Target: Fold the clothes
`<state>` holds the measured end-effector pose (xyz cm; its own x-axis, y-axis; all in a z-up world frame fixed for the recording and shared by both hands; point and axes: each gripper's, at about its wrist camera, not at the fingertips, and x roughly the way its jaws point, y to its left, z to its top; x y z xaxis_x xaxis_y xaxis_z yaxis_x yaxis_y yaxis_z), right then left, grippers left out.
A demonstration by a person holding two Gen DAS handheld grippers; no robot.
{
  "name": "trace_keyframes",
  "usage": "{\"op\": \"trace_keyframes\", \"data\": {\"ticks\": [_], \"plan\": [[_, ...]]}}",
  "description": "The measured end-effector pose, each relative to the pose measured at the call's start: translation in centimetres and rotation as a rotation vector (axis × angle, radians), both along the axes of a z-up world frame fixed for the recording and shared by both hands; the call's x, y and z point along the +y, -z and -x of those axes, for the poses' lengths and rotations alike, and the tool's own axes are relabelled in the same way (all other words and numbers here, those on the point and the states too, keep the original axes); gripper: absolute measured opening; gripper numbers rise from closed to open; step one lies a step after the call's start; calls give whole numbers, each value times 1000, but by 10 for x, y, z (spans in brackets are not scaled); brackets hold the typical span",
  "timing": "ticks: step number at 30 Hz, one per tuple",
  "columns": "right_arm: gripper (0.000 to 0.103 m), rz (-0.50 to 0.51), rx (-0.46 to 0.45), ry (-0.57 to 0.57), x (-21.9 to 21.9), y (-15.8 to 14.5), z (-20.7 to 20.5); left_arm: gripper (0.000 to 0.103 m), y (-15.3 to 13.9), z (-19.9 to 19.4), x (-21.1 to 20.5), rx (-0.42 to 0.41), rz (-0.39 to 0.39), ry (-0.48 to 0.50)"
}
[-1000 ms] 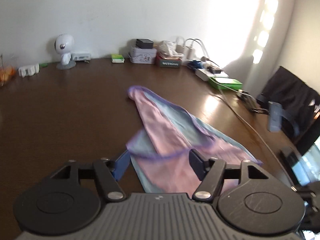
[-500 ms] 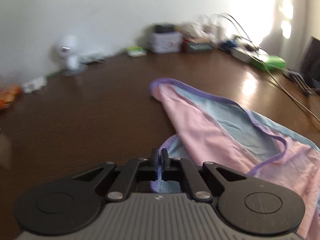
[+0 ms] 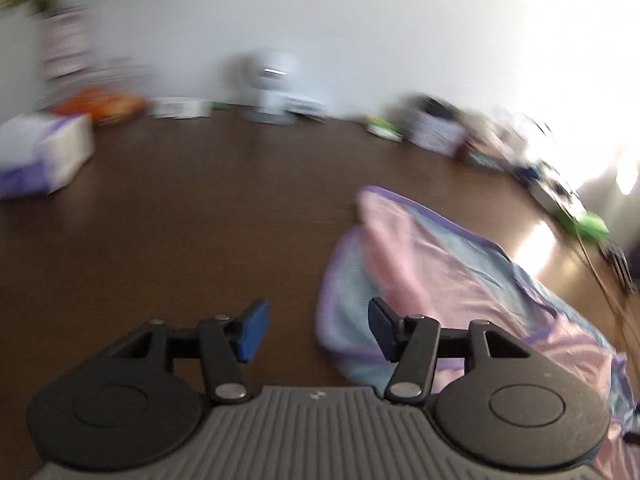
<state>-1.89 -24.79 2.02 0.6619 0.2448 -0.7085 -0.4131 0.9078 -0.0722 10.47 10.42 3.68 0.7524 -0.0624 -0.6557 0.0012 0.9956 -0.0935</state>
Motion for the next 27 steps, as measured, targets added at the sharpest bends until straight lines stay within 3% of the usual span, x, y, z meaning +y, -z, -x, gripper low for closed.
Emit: {"op": "trace_keyframes", "data": {"ticks": [3,7,9,11,15,20,24,27], "plan": [[40,22,-30,7,10,-4,12,58,11,-34,-17,31,-101,42],[41,-55,-53,-34,17,-11,34,57,20,-45,-16,-7,-93,48],[41,-103,-44,-59,18,-11,41,44,25,-48,-20,-27,-115,39],[41,-114,-27,-59,20,-8,40,3,25,-47,-26,-36,-128,57],[41,-119,0,-76,20,-3,38,3,26,-42,-38,-38,-205,39],[41,-117,1,-82,14,4,36,3,23,-14,-18,-30,-263,-89],[41,-114,-13,-58,4,6,30,3,18,14,8,-1,-250,-207],[41,-148,-11,-52,-7,2,27,4,13,25,15,33,-240,-228]]}}
